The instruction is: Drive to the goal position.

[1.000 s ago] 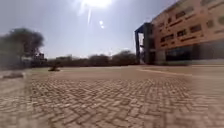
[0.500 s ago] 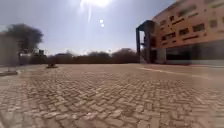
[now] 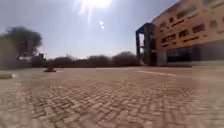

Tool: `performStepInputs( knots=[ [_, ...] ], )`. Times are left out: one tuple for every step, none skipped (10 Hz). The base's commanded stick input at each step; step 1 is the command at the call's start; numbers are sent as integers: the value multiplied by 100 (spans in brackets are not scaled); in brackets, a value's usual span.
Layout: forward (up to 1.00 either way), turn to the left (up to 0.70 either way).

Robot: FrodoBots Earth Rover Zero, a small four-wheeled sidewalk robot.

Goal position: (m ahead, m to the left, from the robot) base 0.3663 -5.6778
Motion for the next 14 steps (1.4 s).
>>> performStepInputs(
  knots=[
    [70, 0],
    [70, 0],
    [67, 0],
    [23, 0],
    [0, 0],
    [0, 0],
    [0, 0],
    [-52, 0],
    [-70, -12],
    [-70, -27],
    [-70, -27],
    [-70, -27],
    [-70, -27],
    [-70, -27]
  ],
)
